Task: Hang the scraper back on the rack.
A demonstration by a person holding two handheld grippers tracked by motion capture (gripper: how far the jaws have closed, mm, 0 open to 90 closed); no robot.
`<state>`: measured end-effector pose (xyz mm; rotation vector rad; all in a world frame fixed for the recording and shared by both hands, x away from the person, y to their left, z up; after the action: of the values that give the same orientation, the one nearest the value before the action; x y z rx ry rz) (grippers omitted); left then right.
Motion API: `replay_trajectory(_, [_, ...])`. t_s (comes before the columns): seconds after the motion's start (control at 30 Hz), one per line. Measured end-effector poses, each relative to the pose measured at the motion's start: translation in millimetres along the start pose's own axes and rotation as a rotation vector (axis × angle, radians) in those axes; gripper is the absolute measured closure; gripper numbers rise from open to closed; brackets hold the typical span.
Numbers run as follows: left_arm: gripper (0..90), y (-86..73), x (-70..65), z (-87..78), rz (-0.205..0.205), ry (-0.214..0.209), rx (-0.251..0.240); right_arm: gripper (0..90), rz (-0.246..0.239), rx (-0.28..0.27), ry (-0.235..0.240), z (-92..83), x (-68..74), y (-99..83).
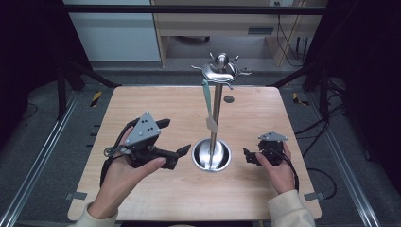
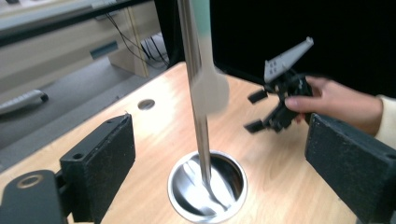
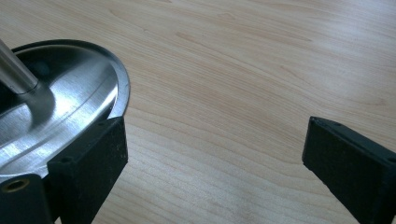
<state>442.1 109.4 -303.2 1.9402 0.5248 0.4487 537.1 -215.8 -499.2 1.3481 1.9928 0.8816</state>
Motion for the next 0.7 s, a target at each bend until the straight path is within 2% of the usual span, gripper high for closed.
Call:
replay_trajectory(0.17, [6.5, -15.6, -2.7, 2.3, 0.008, 0.020, 0.032, 7.1, 0.003, -0.002, -0.001, -0.3, -0.1, -0.1])
replay_trajectory(0.23, [4.8, -20.2, -4.3, 4.2, 0.011, 0.029, 0.042, 6.8, 0.001, -0.019, 0.009, -1.0, 1.4, 1.9])
replay_trajectory(0.33, [4.2, -26.4, -6.7, 7.5, 0.011, 0.023, 0.046, 6.6, -0.016, -0.033, 0.009, -2.4, 2.3, 3.4])
replay_trajectory(0.47, [3.7, -37.6, -7.6, 9.7, 0.021, 0.017, 0.071, 6.6, -0.012, -0.034, 0.012, -3.3, 2.4, 3.8])
replay_trajectory(0.63, [3.2, -50.5, -1.0, 5.4, 0.015, 0.039, 0.084, 6.6, -0.020, -0.035, 0.010, -3.1, 2.3, 3.1])
replay_trajectory(0.7, [3.1, -56.5, 4.5, 3.0, 0.025, 0.069, 0.107, 6.5, -0.026, -0.039, 0.017, -3.5, 2.0, 2.6])
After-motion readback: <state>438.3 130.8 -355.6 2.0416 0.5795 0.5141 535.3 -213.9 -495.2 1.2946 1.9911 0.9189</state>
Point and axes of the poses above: each handheld gripper's, and its own axes: z roughly forward along the jaws, y roughly out of its top, x roughly to its left, the point moved 5 cm from there along z, roughly forward along the jaws, and after that the axes turned 4 degrees about -y, right-handed, at the moved point
